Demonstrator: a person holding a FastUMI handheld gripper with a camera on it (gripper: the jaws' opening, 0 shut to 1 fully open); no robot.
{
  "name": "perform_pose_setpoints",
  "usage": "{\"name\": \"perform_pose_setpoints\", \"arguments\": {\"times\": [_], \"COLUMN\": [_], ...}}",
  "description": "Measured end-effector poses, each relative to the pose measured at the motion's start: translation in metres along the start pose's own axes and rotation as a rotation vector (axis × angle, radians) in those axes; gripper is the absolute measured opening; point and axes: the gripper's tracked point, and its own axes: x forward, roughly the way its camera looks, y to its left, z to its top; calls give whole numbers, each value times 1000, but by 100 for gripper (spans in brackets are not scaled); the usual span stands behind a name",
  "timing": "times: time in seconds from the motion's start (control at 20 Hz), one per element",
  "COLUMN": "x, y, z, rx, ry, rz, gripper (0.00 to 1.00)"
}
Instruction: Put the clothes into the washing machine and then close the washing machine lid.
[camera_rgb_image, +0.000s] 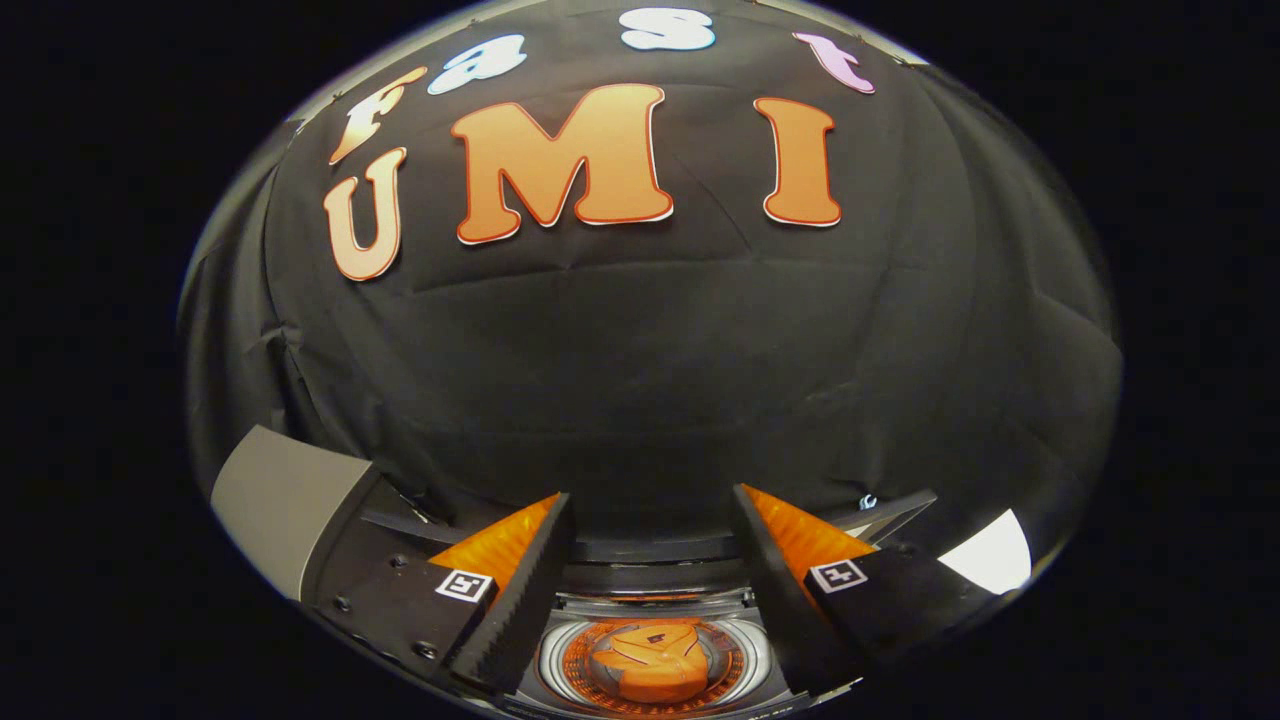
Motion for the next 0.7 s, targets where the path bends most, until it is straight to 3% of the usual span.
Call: {"name": "perform_pose_setpoints", "arguments": {"times": [0.7], "x": [-48], "y": [4], "z": [-41], "rx": [-10], "ry": [-58], "rz": [-10], "gripper": [99]}}
